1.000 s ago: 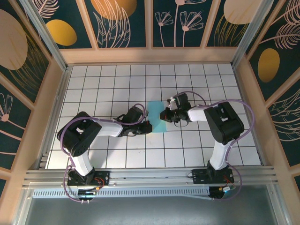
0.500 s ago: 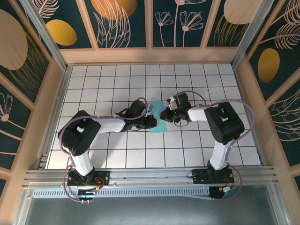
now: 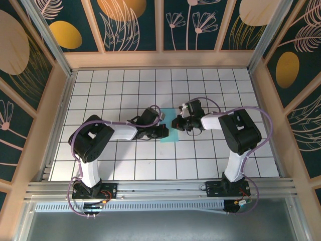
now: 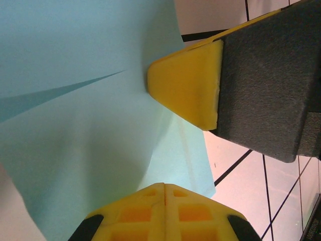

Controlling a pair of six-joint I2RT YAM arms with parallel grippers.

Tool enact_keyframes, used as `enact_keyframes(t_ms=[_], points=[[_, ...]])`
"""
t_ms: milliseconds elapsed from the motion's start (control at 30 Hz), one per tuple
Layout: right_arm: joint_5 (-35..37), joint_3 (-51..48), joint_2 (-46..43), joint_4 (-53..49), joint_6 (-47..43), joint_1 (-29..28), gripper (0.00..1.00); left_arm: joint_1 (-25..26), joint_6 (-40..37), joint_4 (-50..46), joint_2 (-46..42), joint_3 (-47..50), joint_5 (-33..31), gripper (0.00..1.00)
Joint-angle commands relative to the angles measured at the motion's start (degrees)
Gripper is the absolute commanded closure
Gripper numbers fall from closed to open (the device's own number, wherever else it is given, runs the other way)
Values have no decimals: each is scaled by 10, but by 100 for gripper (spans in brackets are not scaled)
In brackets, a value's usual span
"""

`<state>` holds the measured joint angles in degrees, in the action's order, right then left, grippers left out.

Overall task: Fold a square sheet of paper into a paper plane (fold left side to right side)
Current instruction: Fold the triangle a second time at the center of the table.

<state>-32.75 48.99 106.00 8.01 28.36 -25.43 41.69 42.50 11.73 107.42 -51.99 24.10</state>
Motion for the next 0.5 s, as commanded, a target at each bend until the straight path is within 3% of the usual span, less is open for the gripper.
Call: enact_keyframes(t_ms=[0, 467], points=[[37, 0, 23, -52, -18, 7, 100, 4, -13, -11, 11, 13, 5, 100], [53, 12, 35, -76, -29, 12, 100, 4, -30, -5, -18, 65, 14, 100]])
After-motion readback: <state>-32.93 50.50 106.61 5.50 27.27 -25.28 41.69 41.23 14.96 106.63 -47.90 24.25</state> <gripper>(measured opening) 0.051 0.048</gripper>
